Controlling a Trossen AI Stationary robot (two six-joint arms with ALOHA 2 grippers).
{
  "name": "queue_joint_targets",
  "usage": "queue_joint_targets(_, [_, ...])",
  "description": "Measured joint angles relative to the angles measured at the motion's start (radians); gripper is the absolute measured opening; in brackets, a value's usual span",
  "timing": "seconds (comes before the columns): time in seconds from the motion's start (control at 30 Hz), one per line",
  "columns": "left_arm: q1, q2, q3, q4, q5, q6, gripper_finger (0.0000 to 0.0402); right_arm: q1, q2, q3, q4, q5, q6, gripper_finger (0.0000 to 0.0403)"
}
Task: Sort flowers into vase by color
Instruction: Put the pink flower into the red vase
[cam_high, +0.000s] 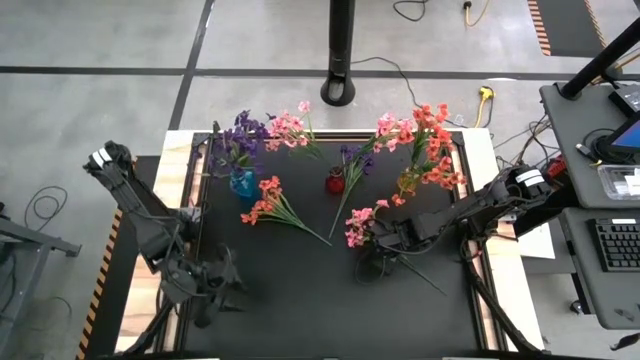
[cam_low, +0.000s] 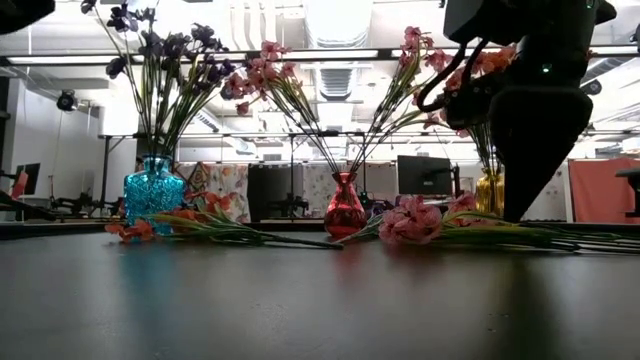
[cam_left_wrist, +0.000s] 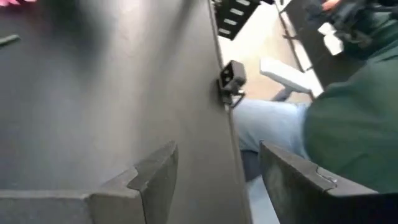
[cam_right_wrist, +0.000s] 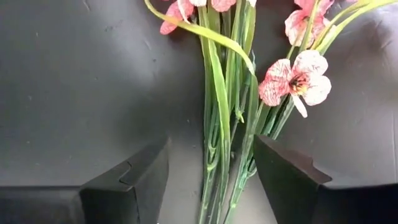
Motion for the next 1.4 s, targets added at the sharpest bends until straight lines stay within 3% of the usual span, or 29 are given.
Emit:
queue_joint_targets(0.47, [0.002, 0.172, 0.000, 0.127, -0.233, 0.138, 0.0194, 0.000, 0.127, 0.007, -0.003, -0.004, -0.014, 0.0215])
queue_joint_targets(0.6, [0.002, 0.204, 0.000, 0.132, -0.281, 0.122, 0.0194, 0.000, 0.125, 0.016, -0.006, -0.008, 0.000, 0.0182])
queue_joint_targets(0.97, [0.003, 0.253, 0.000, 0.138, -0.311, 0.055, 0.0194, -0.005, 0.121, 0.019, -0.002, -0.011, 0.028, 0.0021])
queue_joint_targets(1.23, [0.003, 0.246, 0.000, 0.139, -0.313, 0.053, 0.0194, -0.006, 0.102, 0.038, -0.039, -0.010, 0.028, 0.0023])
queue_joint_targets(1.4, [0.003, 0.246, 0.000, 0.138, -0.334, 0.053, 0.0194, -0.005, 0.008, 0.095, -0.021, 0.009, -0.011, 0.0020])
